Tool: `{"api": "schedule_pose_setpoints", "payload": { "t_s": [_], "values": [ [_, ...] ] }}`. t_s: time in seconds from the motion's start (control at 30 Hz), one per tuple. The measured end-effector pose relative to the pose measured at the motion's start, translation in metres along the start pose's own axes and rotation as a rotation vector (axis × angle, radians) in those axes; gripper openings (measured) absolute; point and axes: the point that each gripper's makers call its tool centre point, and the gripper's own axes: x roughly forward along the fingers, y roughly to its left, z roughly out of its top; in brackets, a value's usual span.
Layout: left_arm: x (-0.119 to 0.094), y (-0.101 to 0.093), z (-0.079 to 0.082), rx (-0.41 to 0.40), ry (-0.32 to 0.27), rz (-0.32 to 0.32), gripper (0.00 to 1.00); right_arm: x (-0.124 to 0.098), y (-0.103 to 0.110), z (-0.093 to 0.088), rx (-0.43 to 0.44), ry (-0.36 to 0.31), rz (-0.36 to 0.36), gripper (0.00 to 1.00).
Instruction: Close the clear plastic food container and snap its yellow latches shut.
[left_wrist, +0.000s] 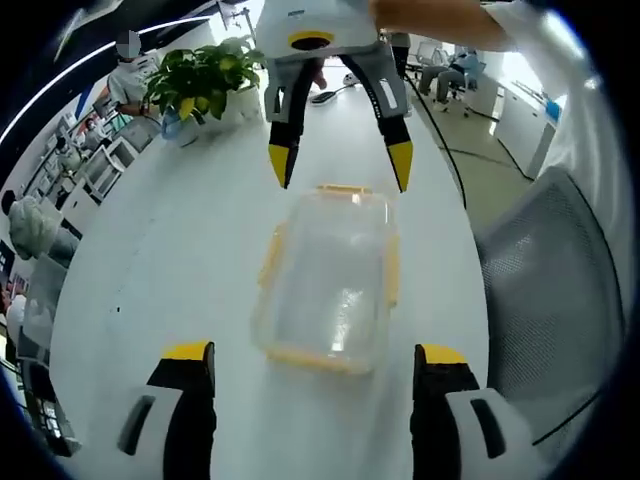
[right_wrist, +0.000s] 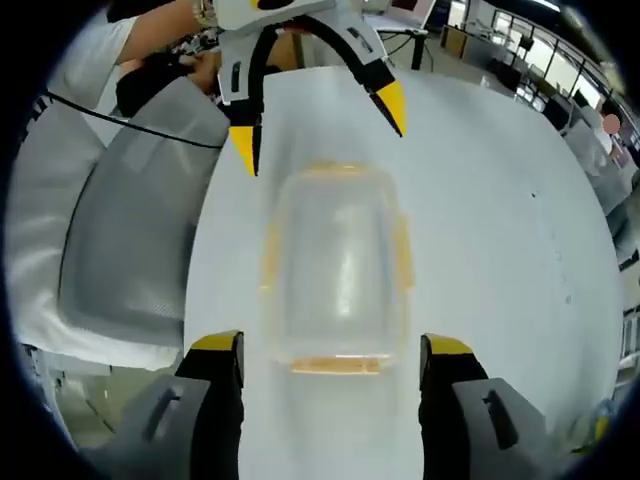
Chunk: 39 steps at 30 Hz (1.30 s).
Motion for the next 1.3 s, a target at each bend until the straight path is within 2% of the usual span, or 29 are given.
{"api": "schedule_pose_setpoints", "payload": {
  "t_s": [0.23, 0.4, 0.63, 0.73, 0.77, 0.83, 1.3],
  "values": [
    [0.018, -0.001, 0.0, 0.046, 0.057, -0.052, 0.8, 0.008, -0.005, -0.003, -0.005, 0.005, -0.006, 0.71],
    [0.027, 0.002, 0.006, 0.046, 0.054, -0.059, 0.8, 0.015, -0.007, -0.008, 0.004, 0.015, -0.002, 0.71],
    [0.039, -0.001, 0.007, 0.098, 0.052, -0.089, 0.8, 0.019, -0.006, -0.009, -0.002, 0.023, 0.01, 0.72],
    [0.044, -0.004, 0.007, 0.115, 0.058, -0.099, 0.78, 0.023, -0.007, -0.012, -0.014, 0.038, 0.004, 0.71],
    [0.045, -0.007, 0.007, 0.126, 0.058, -0.108, 0.74, 0.023, -0.007, -0.013, -0.015, 0.041, 0.003, 0.72],
    [0.047, -0.011, 0.002, 0.167, 0.08, -0.115, 0.72, 0.024, -0.007, -0.014, -0.019, 0.047, 0.003, 0.7],
    [0.048, -0.011, 0.003, 0.151, 0.061, -0.093, 0.72, 0.028, -0.007, -0.014, -0.009, 0.027, 0.001, 0.7]
  ]
}}
